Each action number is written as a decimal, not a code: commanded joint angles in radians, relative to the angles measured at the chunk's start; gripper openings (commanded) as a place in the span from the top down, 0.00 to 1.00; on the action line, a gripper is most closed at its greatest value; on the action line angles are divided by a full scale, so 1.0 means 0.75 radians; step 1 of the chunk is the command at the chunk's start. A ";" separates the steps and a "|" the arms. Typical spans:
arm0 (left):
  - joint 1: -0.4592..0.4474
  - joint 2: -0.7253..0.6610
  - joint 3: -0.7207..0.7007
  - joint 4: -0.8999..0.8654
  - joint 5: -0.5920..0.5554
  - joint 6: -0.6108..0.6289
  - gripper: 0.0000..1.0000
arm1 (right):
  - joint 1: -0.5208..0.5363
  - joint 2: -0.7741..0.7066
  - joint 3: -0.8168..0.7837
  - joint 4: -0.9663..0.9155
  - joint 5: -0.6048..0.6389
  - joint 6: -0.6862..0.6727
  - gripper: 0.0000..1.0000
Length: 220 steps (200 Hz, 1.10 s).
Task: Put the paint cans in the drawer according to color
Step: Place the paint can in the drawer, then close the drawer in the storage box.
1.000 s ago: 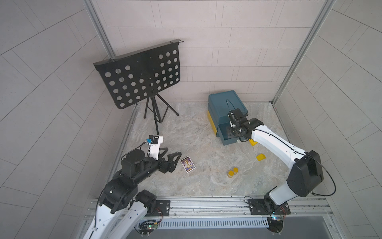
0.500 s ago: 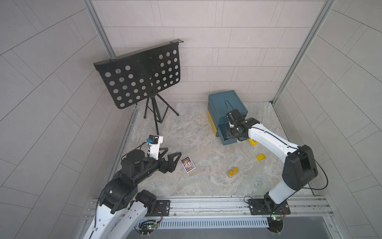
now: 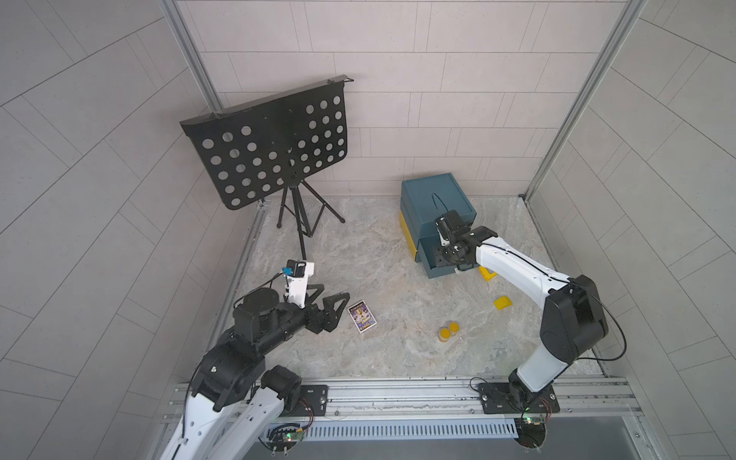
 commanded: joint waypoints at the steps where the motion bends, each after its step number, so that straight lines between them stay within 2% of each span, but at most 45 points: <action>1: 0.010 -0.007 -0.004 0.029 -0.003 0.004 0.06 | -0.007 -0.027 0.033 -0.015 -0.001 -0.010 0.48; 32: 0.011 -0.007 -0.004 0.027 -0.006 0.004 0.06 | -0.007 -0.112 0.074 -0.062 -0.002 -0.019 0.47; 63: 0.011 -0.007 -0.004 0.028 -0.007 0.003 0.06 | -0.007 -0.318 0.024 -0.041 0.026 0.004 0.52; 92: 0.012 -0.008 -0.004 0.027 -0.008 0.003 0.06 | -0.011 -0.556 -0.212 0.077 0.049 0.040 0.58; 120: 0.012 -0.009 -0.004 0.030 -0.005 0.004 0.06 | -0.011 -0.777 -0.535 0.239 0.044 0.105 0.60; 154: 0.011 -0.008 -0.006 0.032 0.001 0.000 0.06 | -0.012 -0.916 -0.828 0.480 0.016 0.187 0.60; 177: 0.012 -0.009 -0.006 0.031 -0.004 0.001 0.06 | -0.015 -0.920 -0.933 0.627 0.026 0.217 0.59; 220: 0.012 -0.007 -0.004 0.030 -0.004 0.001 0.06 | -0.035 -0.722 -0.892 0.753 -0.026 0.237 0.57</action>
